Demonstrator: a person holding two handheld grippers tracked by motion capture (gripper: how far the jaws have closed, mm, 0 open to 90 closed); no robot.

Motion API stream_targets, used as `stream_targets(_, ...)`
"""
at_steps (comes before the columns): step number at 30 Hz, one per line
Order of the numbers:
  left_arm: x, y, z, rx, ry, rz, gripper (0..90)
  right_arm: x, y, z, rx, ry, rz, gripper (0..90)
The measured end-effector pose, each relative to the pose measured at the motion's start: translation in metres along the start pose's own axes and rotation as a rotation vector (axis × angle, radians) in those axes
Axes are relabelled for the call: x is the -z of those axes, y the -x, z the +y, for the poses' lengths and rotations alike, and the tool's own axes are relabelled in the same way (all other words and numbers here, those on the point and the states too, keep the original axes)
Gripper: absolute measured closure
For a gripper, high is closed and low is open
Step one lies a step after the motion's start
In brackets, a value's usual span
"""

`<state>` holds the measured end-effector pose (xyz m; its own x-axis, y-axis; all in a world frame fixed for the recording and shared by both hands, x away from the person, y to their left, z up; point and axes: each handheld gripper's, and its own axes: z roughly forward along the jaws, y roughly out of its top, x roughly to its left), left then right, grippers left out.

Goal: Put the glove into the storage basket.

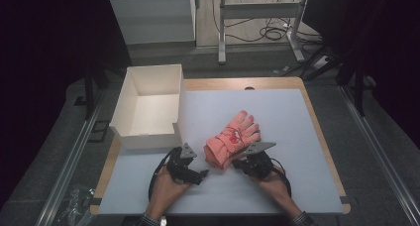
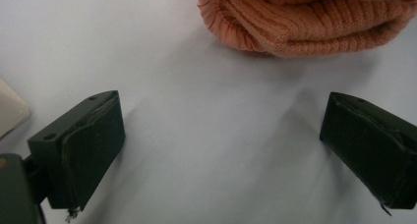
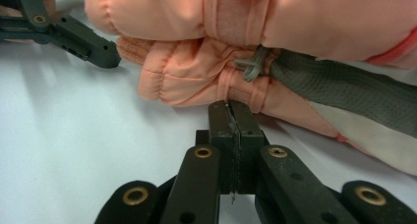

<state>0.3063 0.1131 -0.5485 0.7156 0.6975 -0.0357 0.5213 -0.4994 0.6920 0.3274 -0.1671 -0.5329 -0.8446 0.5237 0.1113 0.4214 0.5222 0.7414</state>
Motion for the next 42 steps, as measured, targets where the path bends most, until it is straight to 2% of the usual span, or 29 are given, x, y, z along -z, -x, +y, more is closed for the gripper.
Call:
stream_targets(6, 0.000, 0.000, 0.000, 0.002, 0.002, -0.002, 3.2, 0.015, 0.001, -0.005, 0.007, 0.010, -0.038, 81.4)
stream_targets(14, 0.000, 0.000, 0.000, 0.002, 0.003, -0.003, 3.1, 0.043, 0.017, -0.019, -0.034, 0.014, -0.160, 57.9)
stream_targets(23, 0.000, -0.001, 0.000, 0.003, 0.001, -0.005, 3.1, 0.067, 0.037, -0.042, -0.087, -0.007, -0.299, 41.6)
stream_targets(31, 0.000, -0.001, 0.000, 0.001, -0.001, -0.013, 2.0, 0.081, 0.056, -0.055, -0.122, -0.024, -0.398, 29.7)
stream_targets(35, 0.000, -0.002, 0.001, 0.021, 0.003, -0.030, 1.0, 0.083, 0.061, -0.059, -0.150, 0.001, -0.377, 26.8)
stream_targets(37, 0.001, -0.001, 0.002, 0.024, -0.011, -0.031, 0.6, 0.081, 0.058, -0.059, -0.129, -0.013, -0.396, 22.9)
stream_targets(38, 0.001, -0.001, 0.004, 0.022, -0.018, -0.036, 0.7, 0.080, 0.059, -0.059, -0.136, -0.015, -0.411, 20.4)
stream_targets(39, 0.002, -0.001, 0.005, 0.023, -0.025, -0.046, 0.6, 0.081, 0.060, -0.059, -0.152, -0.013, -0.404, 20.3)
stream_targets(42, 0.005, 0.002, 0.010, 0.010, -0.041, -0.056, 0.0, 0.080, 0.060, -0.059, -0.146, -0.014, -0.410, 19.6)
